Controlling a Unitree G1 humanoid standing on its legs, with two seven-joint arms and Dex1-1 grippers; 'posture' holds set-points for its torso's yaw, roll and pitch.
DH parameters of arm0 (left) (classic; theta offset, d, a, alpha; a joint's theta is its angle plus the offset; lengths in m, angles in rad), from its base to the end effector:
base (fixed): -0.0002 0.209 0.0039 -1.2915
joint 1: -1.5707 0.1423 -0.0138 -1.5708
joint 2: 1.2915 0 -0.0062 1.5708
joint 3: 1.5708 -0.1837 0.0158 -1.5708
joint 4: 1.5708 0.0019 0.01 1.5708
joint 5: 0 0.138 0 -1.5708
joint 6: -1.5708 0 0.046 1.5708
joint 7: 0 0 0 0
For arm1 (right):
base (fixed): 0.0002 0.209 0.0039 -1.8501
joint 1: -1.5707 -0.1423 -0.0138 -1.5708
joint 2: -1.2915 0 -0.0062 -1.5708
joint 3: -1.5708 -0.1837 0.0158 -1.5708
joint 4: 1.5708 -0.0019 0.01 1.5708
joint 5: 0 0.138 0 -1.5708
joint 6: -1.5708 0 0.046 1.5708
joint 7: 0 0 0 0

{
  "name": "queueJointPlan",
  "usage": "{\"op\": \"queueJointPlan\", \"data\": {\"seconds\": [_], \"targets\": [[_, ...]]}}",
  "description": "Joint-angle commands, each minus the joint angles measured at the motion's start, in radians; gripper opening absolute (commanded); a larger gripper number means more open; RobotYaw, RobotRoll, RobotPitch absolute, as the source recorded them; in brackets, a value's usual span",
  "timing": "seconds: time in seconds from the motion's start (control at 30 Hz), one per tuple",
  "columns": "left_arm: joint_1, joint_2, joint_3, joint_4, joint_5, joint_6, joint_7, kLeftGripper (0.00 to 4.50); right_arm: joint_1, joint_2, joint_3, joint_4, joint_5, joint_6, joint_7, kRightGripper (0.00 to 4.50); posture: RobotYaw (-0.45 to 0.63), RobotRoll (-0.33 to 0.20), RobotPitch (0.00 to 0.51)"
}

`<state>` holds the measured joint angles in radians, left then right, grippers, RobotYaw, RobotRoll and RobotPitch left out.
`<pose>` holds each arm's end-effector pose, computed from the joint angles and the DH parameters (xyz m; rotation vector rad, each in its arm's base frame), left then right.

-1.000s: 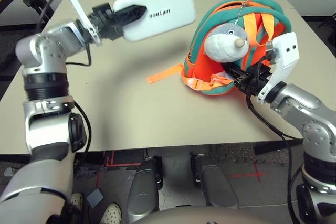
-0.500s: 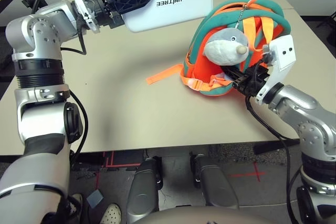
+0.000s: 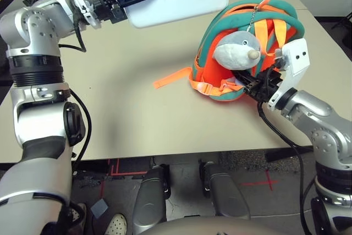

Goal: Put the pencil case into the backpack and zip it.

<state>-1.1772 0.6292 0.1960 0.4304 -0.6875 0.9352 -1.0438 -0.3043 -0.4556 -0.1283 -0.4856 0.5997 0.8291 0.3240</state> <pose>0.3199 0.2354 0.3104 -0.2488 -0.0692 -1.1666 0.2236 -0.1956 0.1756 0.0153 0.0534 0.5780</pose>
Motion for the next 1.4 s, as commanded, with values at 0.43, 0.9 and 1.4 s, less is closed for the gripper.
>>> {"op": "queueJointPlan", "data": {"seconds": [0.43, 0.9, 1.4], "targets": [[0.003, -0.008, -0.069, -0.018, 0.014, 0.019, -0.092, 1.22, 0.024, 0.001, 0.033, 0.028, -0.021, 0.022, 0.010, 0.36, -0.17, 0.000, 0.175], [-0.073, -0.030, -0.307, 0.151, 0.248, -0.223, -0.323, 1.22, 0.005, 0.007, 0.041, 0.036, -0.030, 0.023, 0.013, 0.36, -0.17, 0.000, 0.181], [-0.213, -0.326, -0.389, 0.570, 0.472, -0.536, -0.374, 1.22, -0.023, 0.027, 0.077, 0.056, -0.048, 0.010, 0.019, 0.36, -0.19, 0.000, 0.189]]}}
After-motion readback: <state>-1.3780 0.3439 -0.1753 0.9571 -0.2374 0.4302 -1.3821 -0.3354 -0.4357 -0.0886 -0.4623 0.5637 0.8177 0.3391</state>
